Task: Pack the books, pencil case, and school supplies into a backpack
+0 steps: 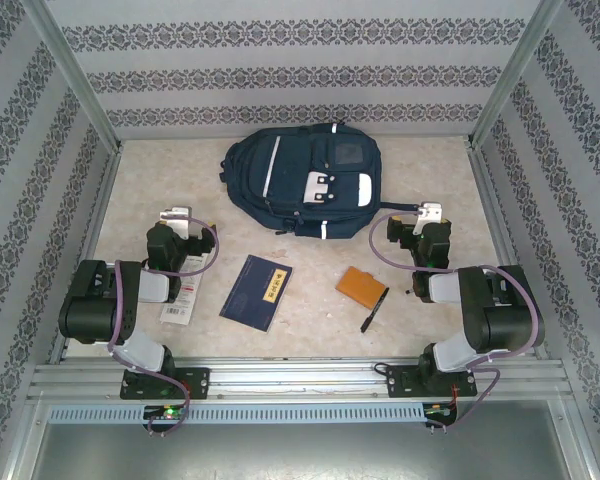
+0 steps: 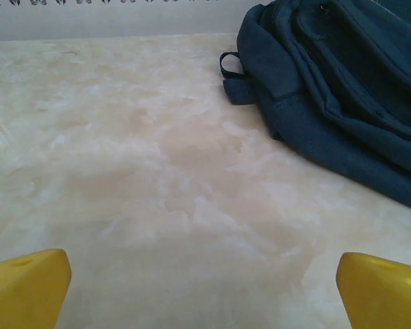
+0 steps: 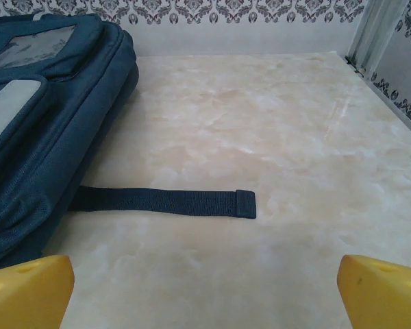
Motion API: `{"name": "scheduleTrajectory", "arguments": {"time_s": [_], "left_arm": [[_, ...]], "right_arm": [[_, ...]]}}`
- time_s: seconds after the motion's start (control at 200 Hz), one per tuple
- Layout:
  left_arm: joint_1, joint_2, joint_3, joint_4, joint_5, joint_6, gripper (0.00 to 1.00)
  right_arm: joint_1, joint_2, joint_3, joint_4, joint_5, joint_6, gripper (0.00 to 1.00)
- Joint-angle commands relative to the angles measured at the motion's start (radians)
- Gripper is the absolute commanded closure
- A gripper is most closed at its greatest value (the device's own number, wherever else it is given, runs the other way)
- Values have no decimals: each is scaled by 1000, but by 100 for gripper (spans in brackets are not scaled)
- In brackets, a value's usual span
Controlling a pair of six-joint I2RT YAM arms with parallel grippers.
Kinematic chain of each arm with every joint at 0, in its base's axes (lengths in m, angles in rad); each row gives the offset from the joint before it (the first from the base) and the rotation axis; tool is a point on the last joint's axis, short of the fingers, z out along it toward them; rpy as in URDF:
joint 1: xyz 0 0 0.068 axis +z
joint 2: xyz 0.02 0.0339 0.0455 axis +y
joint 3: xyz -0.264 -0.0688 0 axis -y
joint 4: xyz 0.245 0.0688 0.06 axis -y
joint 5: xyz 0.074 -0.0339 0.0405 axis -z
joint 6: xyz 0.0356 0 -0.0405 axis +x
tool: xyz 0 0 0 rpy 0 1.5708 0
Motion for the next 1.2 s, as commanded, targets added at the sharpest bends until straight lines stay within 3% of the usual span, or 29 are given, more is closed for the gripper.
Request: {"name": "scheduleTrajectory", "arguments": {"time_s": [0.0, 0.914, 1.024, 1.104, 1.149, 1.194], "left_arm": [[11, 5, 15, 2, -1, -12, 1], [11, 5, 15, 1, -4, -13, 1], [10, 2, 13, 3, -57, -26, 1], [1, -82, -52, 62, -180, -55, 1], [-7, -205, -66, -32, -252, -73, 1], [-10, -358, -27, -260, -316, -152, 1]], "right_arm": [[-5, 1, 17, 27, -14, -2, 2], [-5, 3, 17, 27, -15, -1, 2], [-5, 1, 15, 35, -24, -2, 2], [-5, -69, 15, -18, -21, -3, 2], [-2, -127, 17, -75, 50, 14, 2], [5, -201, 17, -138, 159, 44, 2]]}}
